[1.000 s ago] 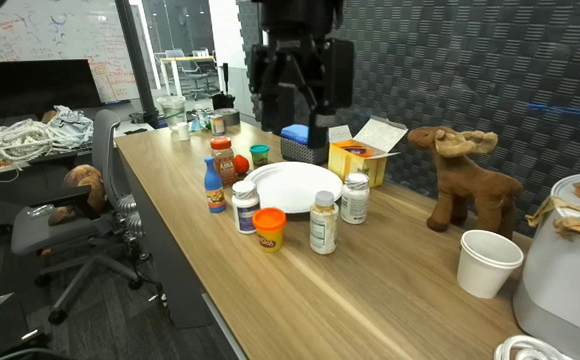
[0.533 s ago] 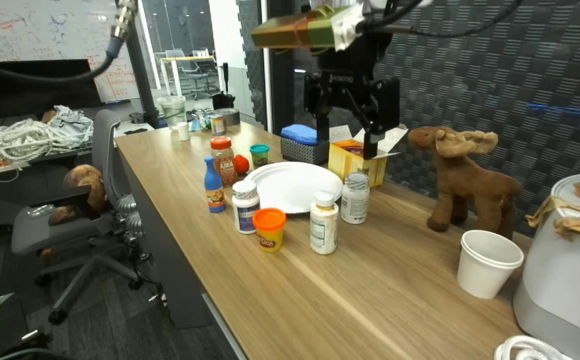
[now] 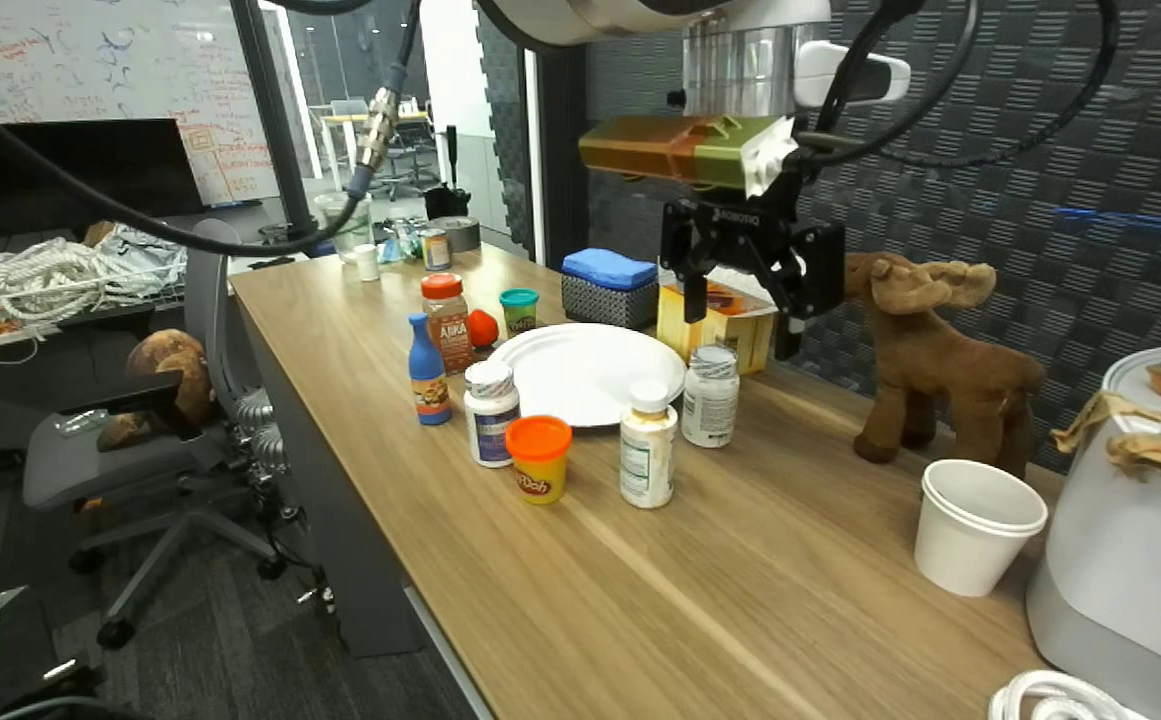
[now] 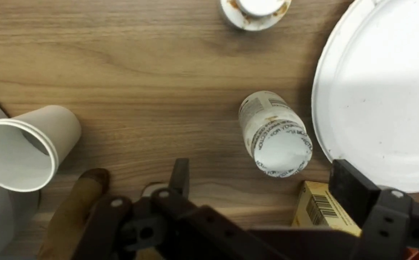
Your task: Put all the items surrounding the plate on to the plate.
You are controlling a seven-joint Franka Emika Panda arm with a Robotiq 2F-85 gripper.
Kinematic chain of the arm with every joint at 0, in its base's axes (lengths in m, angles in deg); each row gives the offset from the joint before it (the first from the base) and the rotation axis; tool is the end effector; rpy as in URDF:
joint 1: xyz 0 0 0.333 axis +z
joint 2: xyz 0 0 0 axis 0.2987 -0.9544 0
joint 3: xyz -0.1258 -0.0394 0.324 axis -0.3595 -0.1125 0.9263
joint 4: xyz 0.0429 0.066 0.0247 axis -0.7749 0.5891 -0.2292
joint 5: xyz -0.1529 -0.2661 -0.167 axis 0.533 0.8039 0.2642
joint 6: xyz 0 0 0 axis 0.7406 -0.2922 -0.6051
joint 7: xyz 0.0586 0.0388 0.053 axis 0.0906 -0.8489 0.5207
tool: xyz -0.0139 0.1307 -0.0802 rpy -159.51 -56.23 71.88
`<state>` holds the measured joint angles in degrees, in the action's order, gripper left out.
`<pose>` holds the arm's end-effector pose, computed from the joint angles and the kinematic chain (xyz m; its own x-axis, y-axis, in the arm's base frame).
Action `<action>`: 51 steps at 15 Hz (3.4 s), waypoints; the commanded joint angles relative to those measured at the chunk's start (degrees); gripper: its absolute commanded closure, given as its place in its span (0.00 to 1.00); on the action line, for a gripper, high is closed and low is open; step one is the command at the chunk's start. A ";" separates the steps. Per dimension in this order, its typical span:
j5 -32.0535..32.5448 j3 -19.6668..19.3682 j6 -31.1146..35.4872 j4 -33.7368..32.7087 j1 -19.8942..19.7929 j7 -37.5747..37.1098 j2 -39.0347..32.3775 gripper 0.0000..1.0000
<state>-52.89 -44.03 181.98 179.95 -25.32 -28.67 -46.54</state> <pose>0.6433 -0.1560 0.3961 0.9791 -0.1816 0.0914 -0.1865 -0.9813 0.0481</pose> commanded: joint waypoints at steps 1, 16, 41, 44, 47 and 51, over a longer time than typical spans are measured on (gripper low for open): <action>-3.78 1.75 -2.17 -5.33 -1.80 1.86 -2.84 0.00; -4.94 3.06 -8.10 -6.57 -2.30 3.94 -5.52 0.25; -1.59 7.21 -17.01 -16.05 5.64 -0.42 -7.85 0.81; 0.11 7.11 -15.33 -16.52 6.66 0.66 -9.95 0.81; 2.15 6.64 -12.96 -16.74 7.42 1.17 -11.35 0.81; 3.03 6.58 -10.46 -17.38 7.26 0.84 -11.64 0.81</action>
<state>-50.76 -36.95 169.97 164.98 -18.39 -28.32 -57.06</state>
